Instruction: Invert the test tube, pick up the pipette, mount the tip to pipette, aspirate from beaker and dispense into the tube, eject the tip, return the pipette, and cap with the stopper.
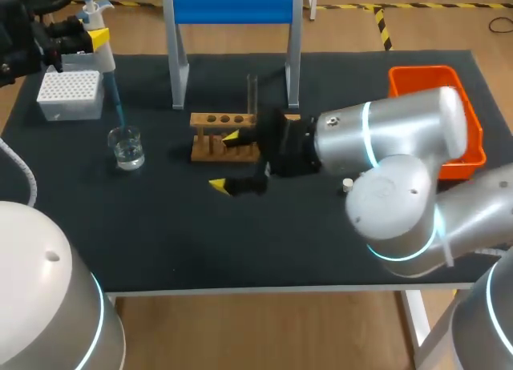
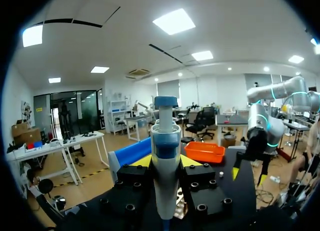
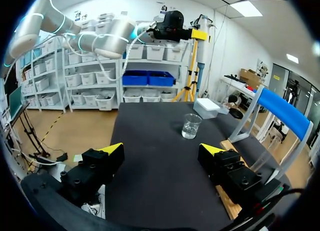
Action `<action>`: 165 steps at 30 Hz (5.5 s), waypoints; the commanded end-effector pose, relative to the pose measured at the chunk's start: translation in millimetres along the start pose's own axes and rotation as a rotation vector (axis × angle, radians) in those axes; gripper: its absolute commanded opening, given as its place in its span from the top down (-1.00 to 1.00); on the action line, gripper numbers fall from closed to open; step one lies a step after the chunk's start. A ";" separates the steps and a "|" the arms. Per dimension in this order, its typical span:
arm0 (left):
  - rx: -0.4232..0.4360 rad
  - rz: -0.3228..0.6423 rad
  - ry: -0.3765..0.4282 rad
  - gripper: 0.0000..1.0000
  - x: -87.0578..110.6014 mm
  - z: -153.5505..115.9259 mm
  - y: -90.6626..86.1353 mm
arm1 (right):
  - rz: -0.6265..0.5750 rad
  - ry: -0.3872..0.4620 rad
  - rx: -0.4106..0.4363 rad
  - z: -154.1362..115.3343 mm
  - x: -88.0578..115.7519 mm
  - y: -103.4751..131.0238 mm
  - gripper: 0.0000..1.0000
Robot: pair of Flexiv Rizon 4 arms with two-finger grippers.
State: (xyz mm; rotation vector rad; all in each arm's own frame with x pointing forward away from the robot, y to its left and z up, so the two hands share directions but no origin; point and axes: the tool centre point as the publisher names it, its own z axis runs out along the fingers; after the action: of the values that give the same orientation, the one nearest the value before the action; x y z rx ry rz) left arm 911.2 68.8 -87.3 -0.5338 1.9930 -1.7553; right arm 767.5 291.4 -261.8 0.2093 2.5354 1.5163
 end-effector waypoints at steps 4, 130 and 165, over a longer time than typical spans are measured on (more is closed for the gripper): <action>0.002 0.001 -0.005 1.00 0.6 0.9 0.3 | 0.006 -0.079 0.039 60.6 -8.0 5.4 -1.00; -0.009 -0.029 -0.024 1.00 -17.3 12.8 68.0 | 0.050 -0.152 0.073 130.9 -55.7 -23.4 -1.00; -0.024 -0.080 -0.032 1.00 -19.3 15.4 90.9 | 0.050 -0.152 0.073 130.9 -55.7 -23.4 -1.00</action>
State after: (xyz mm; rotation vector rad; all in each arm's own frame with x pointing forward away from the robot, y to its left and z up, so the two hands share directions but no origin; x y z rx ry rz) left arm 933.9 78.6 -176.4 -0.6540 1.9995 -1.7612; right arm 850.3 382.9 -339.4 0.3873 2.4807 1.3690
